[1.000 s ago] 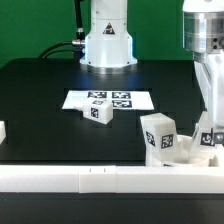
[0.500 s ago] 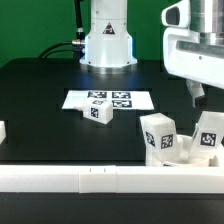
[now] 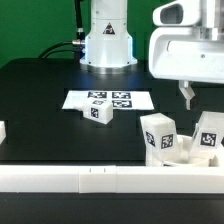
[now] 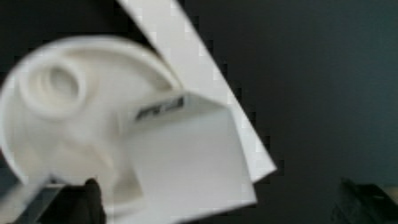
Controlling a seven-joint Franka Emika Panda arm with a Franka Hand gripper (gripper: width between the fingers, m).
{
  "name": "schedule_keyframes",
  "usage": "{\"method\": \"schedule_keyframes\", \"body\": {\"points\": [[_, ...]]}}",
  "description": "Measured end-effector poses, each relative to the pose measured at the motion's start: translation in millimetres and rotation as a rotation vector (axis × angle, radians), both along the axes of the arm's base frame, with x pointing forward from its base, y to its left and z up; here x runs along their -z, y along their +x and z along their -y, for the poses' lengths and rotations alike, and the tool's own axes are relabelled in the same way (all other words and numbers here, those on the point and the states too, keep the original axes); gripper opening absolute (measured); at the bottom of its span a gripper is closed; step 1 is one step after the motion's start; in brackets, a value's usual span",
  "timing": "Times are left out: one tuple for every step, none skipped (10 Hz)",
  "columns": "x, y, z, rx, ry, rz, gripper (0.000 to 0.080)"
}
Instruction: Assemble stool
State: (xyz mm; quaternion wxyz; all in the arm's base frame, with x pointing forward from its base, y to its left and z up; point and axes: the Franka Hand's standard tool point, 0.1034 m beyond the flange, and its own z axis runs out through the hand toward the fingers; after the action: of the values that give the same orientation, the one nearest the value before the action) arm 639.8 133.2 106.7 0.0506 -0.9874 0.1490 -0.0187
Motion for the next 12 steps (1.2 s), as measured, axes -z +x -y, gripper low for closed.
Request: {"method": "schedule_keyframes", "body": {"points": [[1.2, -1.1, 1.6, -0.141, -0.01, 0.028, 0.0649], [4.6, -5.1, 4.3, -0.227, -0.02, 0.048, 0.0649], [4.4, -4.7, 4.7, -0.257, -0.021, 0.049, 0.0649], [4.4, -4.2, 5.4, -0.301, -0.024, 0.054, 0.0649], [4.6, -3.8, 5.2, -0.488, -0.059, 0.067, 0.0649], [4.9, -4.5, -1.2, -0.734, -0.102, 0.077, 0.0649], [6.4, -9.2, -8.6, -0.974, -0.123, 0.071, 0.0649], [6.9, -10.5, -10.1, -1.08, -0.136, 0.068, 0.0649], [7.0, -10.0, -7.3, -1.12, -0.139, 0.07, 0.0649], [7.2, -9.7, -5.5, -1.136, -0.14, 0.071, 0.0649], [7.2, -9.2, -2.8, -1.233, -0.155, 0.07, 0.0649], [9.9, -8.8, -0.4, -1.331, -0.17, 0.068, 0.0649]]}}
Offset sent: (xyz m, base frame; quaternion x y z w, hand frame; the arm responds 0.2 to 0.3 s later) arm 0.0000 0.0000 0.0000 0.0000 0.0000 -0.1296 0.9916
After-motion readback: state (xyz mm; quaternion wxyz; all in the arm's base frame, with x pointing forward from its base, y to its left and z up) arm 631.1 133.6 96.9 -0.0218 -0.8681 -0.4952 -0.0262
